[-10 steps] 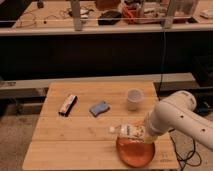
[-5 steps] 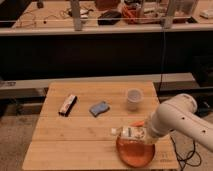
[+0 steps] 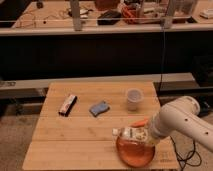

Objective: Place the bottle in the ceramic bowl

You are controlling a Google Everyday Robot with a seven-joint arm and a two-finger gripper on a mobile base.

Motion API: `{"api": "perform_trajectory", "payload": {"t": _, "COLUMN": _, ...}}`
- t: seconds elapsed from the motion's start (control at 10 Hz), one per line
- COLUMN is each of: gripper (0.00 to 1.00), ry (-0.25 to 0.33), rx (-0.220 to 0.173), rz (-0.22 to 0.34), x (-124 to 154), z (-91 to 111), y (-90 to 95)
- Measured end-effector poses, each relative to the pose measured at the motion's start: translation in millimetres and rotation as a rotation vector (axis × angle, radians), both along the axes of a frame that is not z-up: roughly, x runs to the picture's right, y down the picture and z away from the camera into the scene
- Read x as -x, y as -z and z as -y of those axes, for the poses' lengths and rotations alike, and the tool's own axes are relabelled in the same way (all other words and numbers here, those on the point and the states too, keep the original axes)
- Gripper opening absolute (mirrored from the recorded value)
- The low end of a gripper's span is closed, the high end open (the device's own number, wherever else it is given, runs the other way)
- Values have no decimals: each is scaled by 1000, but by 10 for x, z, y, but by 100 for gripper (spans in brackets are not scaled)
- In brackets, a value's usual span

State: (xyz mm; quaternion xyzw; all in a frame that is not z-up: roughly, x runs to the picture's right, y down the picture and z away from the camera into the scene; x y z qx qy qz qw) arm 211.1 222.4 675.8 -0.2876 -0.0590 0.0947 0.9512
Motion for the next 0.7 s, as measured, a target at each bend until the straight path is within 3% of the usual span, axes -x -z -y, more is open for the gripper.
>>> {"api": "perform_trajectory", "payload": {"t": 0.1, "gripper": 15, "ry": -3, "rx": 1, "rz": 4, "x": 2, "z": -16, "y": -13}}
{"api": "perform_trajectory", "payload": {"t": 0.5, "gripper": 9, "ry": -25, "rx": 10, "rz": 5, "x": -43, "z": -80, "y": -32}}
{"api": "perform_trajectory", "payload": {"t": 0.7, "gripper": 15, "ry": -30, "rx": 13, "rz": 14, "x": -50, "z": -97, "y": -42}}
